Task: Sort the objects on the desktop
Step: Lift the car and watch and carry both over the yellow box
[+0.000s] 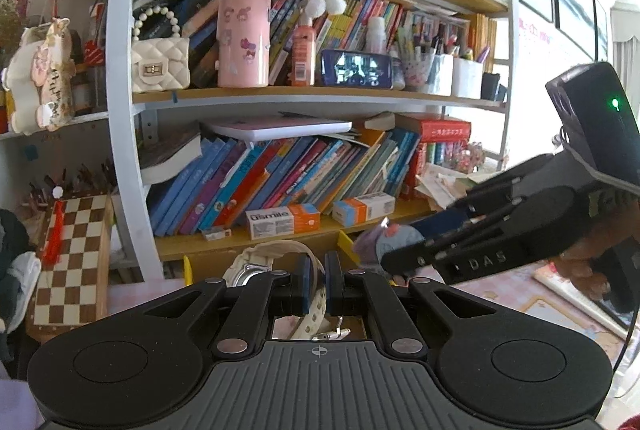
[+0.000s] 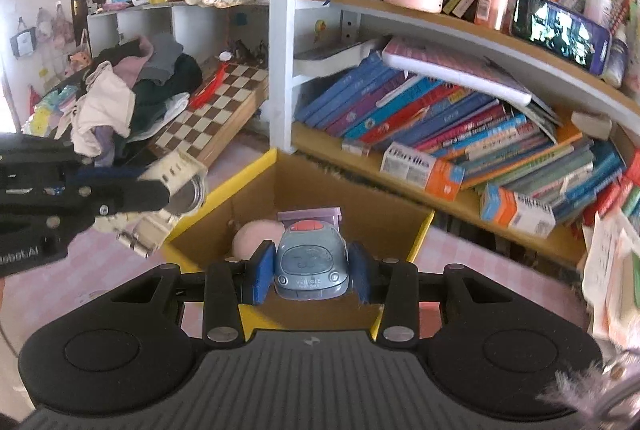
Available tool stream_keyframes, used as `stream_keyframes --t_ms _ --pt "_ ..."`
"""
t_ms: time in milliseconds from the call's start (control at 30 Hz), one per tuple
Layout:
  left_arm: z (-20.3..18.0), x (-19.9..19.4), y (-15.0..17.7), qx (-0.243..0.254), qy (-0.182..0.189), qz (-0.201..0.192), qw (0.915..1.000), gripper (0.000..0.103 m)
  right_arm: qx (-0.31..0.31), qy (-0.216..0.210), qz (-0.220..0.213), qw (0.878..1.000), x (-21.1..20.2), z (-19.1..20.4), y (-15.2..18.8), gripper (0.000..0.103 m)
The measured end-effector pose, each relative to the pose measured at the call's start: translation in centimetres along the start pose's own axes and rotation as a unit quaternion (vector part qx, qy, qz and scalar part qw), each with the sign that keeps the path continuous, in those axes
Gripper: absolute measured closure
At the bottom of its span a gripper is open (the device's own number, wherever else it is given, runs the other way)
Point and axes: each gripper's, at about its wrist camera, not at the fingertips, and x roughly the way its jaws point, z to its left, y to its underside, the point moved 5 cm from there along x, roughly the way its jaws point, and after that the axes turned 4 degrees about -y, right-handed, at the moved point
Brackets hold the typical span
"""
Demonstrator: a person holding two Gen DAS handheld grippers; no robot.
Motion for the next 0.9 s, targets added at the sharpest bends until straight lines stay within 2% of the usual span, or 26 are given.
stream_keyframes --t_ms 200,533,700,900 --pt "0.8 3.7 -0.2 -0.003 -0.011 0.021 0.9997 0.097 -0.017 -0.011 0.016 1.0 3.6 -1.9 -1.3 0.065" --pt "1.6 9.6 1.9 0.005 -0.017 0.088 0.996 0.097 -0.065 -0.02 0.072 0.995 10.4 -3.0 -0.2 0.065" --pt "1.5 11.5 3.3 0.011 -0.017 0.122 0.9923 0.097 -0.081 -0.03 0.097 0.992 13.2 -3.4 0.7 0.065" --pt "1.3 12.9 3.8 0.013 -0.005 0.139 0.9903 0.097 -0.096 -0.043 0.122 0.987 15.4 -3.8 1.6 0.065"
